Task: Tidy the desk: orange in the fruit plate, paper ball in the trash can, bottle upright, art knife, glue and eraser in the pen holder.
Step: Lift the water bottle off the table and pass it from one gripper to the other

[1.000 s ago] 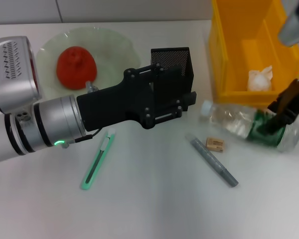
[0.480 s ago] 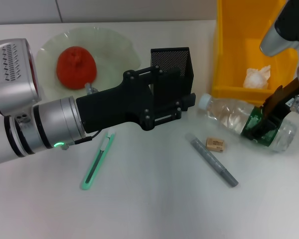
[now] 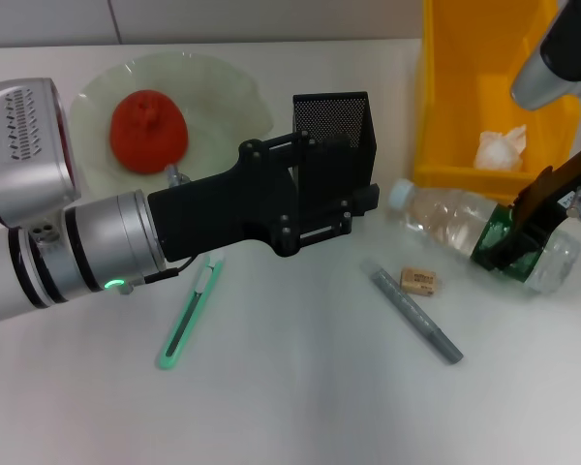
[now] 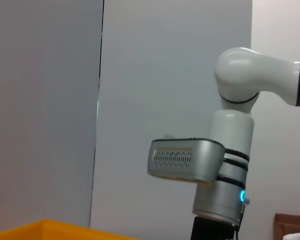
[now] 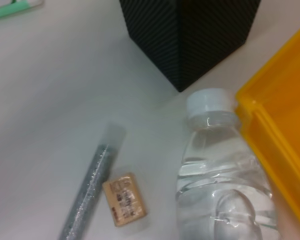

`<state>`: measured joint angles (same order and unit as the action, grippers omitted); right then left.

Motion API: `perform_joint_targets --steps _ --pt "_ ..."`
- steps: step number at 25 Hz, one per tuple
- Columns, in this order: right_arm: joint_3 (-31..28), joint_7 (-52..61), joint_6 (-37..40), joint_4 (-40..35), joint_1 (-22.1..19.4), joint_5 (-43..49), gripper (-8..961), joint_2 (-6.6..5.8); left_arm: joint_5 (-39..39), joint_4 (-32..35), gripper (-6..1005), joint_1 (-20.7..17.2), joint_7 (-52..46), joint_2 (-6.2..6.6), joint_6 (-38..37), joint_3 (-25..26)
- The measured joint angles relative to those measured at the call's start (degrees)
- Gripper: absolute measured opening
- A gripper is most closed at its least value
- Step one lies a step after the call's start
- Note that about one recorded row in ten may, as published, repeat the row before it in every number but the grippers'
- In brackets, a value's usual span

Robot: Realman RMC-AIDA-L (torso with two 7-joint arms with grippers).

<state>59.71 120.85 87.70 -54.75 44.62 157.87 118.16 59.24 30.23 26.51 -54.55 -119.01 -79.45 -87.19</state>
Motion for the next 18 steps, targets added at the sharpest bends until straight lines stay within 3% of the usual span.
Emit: perform_joint_targets --steps 11,15,17,18 --pt "0.07 0.02 4.54 -11.02 -5.91 -7.63 750 0.82 0.0 -0.52 704 -0.06 -0.03 0.0 -0.08 0.0" --pt "-0.01 0.02 7.42 -18.87 -10.52 -12.57 750 0.8 0.0 -0.52 706 -0.05 -0.08 0.0 -0.09 0.0" --pt "-0.02 -0.31 9.55 -28.08 -15.73 -18.73 750 0.83 -0.11 -0.52 707 0.1 -0.65 -0.02 -0.1 0.19" --pt "-0.02 -0.31 9.55 -28.08 -15.73 -18.73 750 0.83 -0.11 -0.52 707 0.1 -0.65 -0.02 -0.1 0.19"
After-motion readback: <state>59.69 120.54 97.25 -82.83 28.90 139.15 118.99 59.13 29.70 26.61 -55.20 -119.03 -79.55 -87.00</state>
